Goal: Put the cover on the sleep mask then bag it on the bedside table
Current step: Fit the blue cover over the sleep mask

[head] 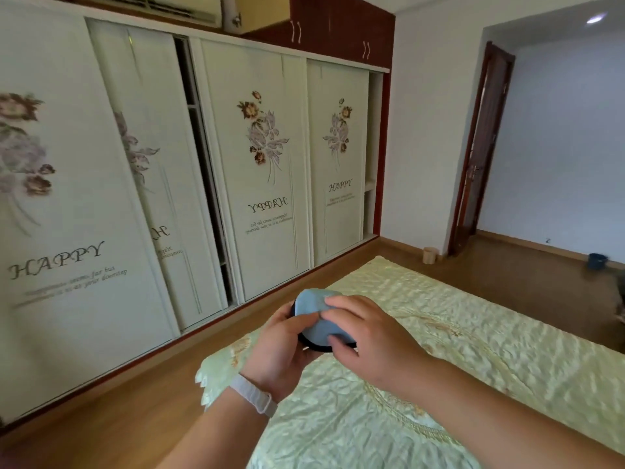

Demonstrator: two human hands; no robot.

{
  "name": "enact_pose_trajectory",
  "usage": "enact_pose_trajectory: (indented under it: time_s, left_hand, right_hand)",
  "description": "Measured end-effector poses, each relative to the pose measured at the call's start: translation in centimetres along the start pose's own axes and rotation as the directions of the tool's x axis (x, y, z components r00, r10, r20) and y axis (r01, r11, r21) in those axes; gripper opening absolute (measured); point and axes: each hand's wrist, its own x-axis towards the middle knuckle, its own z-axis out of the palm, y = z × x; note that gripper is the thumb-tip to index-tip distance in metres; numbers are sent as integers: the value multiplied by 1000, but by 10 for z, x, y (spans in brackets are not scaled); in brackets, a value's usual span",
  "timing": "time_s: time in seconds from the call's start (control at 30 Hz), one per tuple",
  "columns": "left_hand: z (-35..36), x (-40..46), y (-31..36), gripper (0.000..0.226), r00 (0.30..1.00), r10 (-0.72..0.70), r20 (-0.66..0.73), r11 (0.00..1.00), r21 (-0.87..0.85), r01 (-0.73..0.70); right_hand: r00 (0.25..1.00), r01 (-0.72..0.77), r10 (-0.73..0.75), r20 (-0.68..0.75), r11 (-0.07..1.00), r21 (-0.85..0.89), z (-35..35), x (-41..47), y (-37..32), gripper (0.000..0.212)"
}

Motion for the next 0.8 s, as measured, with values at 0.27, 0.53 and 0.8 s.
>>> enact_pose_trajectory:
  time_s: [0.27, 0.53, 0.8]
  left_hand:
    - [-157, -16, 73, 31, 993, 54, -101, 995, -78, -62]
    - [-234, -11, 126, 31, 980, 119, -157, 990, -59, -130]
    - [-285, 26, 142, 32, 948, 129, -290, 981, -103, -165]
  right_hand:
    - [992, 113, -118, 44, 987, 112, 115, 100, -92, 32]
    - [980, 190, -196, 22, 970, 151, 169, 171, -131, 33]
    - [962, 242, -268, 55, 926, 290, 244, 228, -115, 33]
